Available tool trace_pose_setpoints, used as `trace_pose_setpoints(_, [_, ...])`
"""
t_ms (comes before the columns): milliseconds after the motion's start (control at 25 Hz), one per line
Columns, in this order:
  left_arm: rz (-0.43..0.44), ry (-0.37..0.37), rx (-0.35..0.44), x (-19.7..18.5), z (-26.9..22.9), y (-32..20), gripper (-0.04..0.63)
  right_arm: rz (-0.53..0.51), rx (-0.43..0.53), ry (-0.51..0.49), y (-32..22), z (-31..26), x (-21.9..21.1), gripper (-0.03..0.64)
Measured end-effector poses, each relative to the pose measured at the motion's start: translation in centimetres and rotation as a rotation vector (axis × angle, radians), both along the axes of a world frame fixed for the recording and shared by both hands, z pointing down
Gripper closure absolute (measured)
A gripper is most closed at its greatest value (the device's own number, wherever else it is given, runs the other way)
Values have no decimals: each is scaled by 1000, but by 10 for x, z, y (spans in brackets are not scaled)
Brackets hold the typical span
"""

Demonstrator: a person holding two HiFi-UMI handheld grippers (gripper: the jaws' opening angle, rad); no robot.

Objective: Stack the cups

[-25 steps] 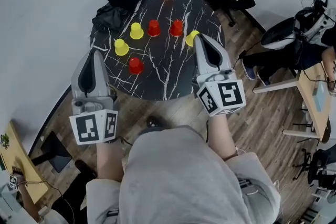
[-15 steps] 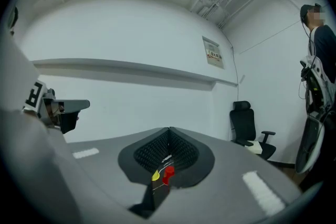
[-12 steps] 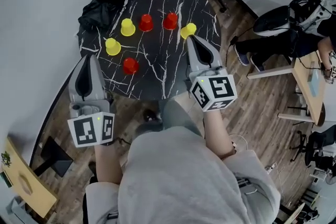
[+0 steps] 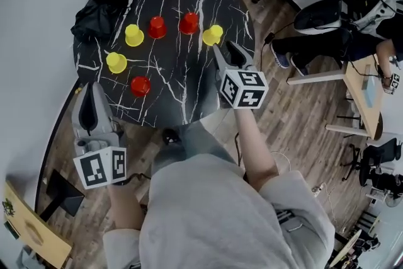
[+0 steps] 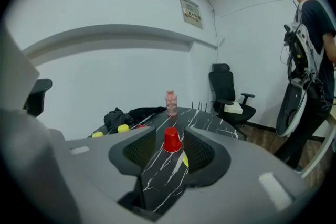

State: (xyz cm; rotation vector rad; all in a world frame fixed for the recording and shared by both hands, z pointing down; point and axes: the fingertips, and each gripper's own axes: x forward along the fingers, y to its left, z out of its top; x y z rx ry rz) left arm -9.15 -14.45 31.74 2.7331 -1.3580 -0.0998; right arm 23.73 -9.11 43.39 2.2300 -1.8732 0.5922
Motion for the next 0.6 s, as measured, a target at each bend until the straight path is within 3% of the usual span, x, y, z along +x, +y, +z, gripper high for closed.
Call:
trace_pose_setpoints(320, [-51, -39, -50, 12, 18, -18, 589, 33, -184, -95, -32, 82, 53, 339])
trace_pose_setpoints(600, [-86, -79, -91, 19, 37, -28, 589, 33, -287, -90, -55, 134, 70, 318])
